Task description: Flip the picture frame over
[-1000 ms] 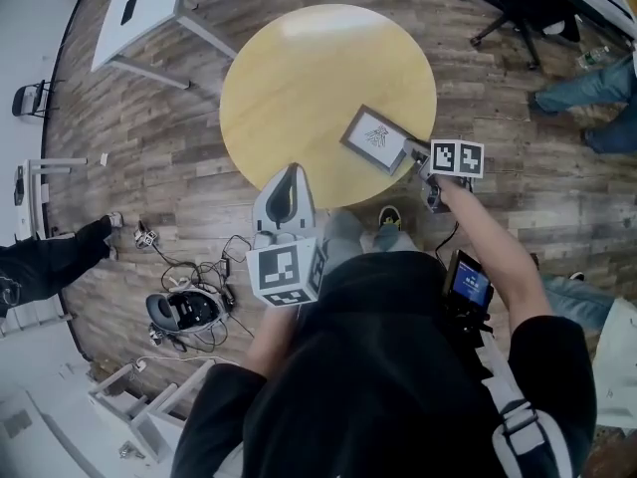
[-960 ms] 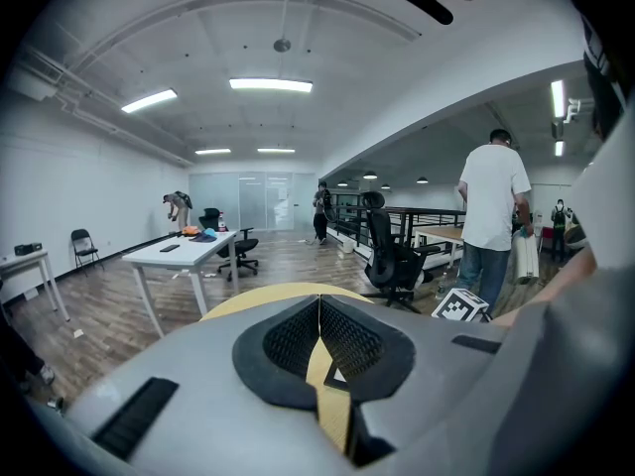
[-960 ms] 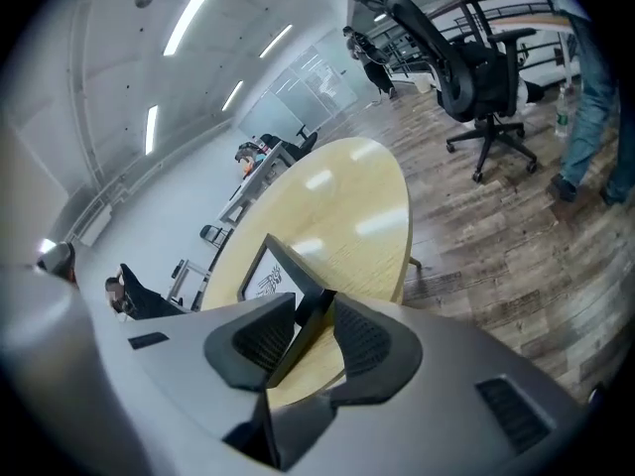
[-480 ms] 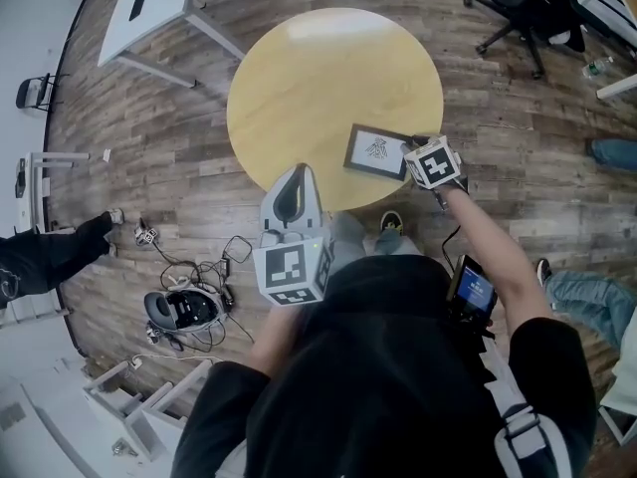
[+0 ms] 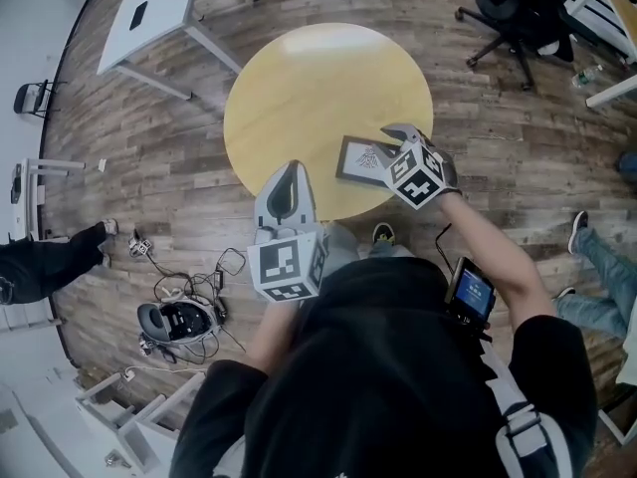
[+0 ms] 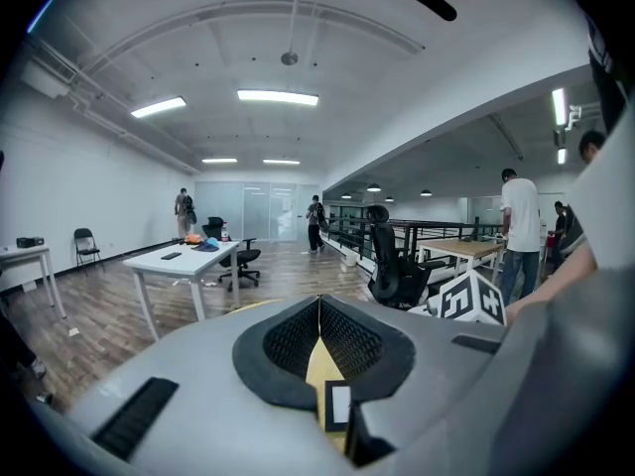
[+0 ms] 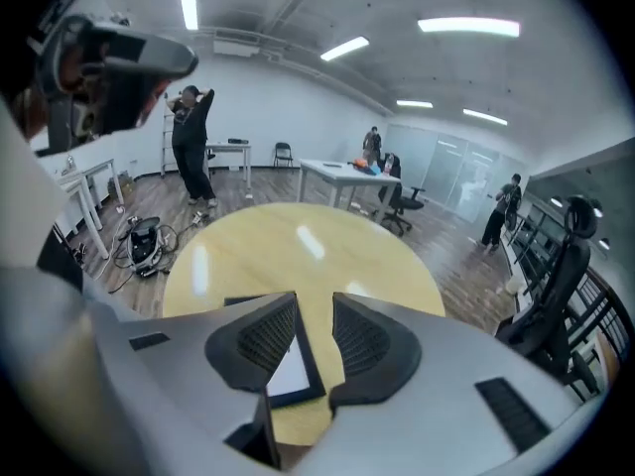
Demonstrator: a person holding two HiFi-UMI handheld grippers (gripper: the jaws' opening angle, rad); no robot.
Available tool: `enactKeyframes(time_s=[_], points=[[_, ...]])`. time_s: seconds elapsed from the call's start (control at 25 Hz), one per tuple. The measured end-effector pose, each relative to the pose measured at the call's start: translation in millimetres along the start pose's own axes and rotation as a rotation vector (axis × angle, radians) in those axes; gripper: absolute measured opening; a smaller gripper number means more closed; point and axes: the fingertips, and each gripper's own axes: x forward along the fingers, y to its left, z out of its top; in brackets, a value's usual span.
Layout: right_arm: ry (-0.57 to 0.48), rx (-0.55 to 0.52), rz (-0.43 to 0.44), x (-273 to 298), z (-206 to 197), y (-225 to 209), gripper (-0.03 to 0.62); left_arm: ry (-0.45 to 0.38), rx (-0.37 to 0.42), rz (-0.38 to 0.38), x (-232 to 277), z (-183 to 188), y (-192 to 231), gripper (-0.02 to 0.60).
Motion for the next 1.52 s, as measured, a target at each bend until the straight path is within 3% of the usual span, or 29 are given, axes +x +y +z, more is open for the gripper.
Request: enactKeyframes(time_s=[0.16, 0.32, 0.6, 0.8, 1.16, 1.52], points=[[-0.232, -0.035, -0.045, -55, 77, -11, 0.097, -0.038, -0.007, -0.002, 5, 18, -6, 0.021], [-0.433, 0.029, -0.079, -115, 125, -29, 0.044, -0.074, 0.007, -0.015, 7, 34, -15, 0.021], [-0.625, 0.150, -0.099, -188, 136, -48, 0.020, -0.105, 0.002, -0.026, 5, 48, -34, 0.021], [-0.647, 0.248, -0.094, -201, 114, -49, 0.018, -0.122, 0.012, -0.040, 1, 56, -44, 0.021], [-0.648, 0.327, -0.095, -217, 93, -56, 0.020, -0.132, 0.005, -0.057, -6, 59, -64, 0.021], [-0.653, 0.321, -0.114, -225, 91, -63, 0.019, -0.132, 0.005, -0.065, -5, 60, -76, 0.021]])
